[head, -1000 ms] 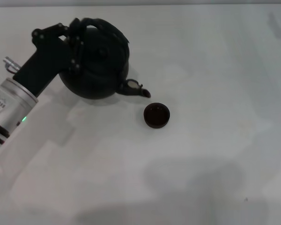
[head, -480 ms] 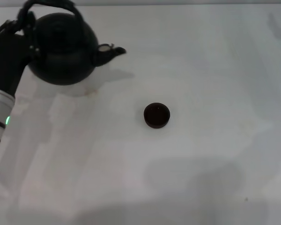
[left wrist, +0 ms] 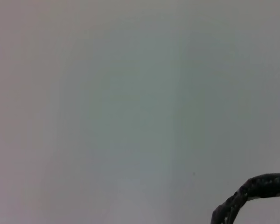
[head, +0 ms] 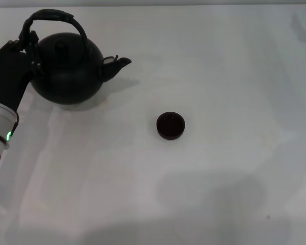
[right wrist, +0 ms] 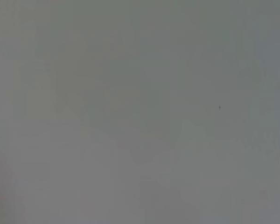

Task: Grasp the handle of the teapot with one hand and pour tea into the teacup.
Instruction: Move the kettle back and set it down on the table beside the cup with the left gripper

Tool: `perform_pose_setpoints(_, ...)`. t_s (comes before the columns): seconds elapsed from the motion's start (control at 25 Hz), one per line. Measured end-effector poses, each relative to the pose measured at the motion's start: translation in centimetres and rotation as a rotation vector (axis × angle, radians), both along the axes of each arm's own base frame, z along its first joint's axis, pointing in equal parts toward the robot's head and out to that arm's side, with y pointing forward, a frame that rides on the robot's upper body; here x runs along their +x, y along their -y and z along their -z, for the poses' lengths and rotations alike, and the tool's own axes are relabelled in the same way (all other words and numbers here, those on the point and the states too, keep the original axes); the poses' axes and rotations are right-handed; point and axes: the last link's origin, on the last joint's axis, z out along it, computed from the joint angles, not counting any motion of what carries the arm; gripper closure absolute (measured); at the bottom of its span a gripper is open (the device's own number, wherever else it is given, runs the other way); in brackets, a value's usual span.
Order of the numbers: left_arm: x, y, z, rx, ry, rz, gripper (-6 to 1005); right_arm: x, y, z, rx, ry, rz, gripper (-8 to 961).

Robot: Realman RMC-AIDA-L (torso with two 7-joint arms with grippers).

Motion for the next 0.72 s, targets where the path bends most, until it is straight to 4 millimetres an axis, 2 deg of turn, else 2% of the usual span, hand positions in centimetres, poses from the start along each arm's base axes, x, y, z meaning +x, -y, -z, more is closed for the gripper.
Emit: perform_pose_setpoints(0.72, -0.53, -0.56, 0.89, -0.071, -0.047, -0.031, 848, -0.1, -0.02, -0.08, 0.004, -0.001, -0.006, 113)
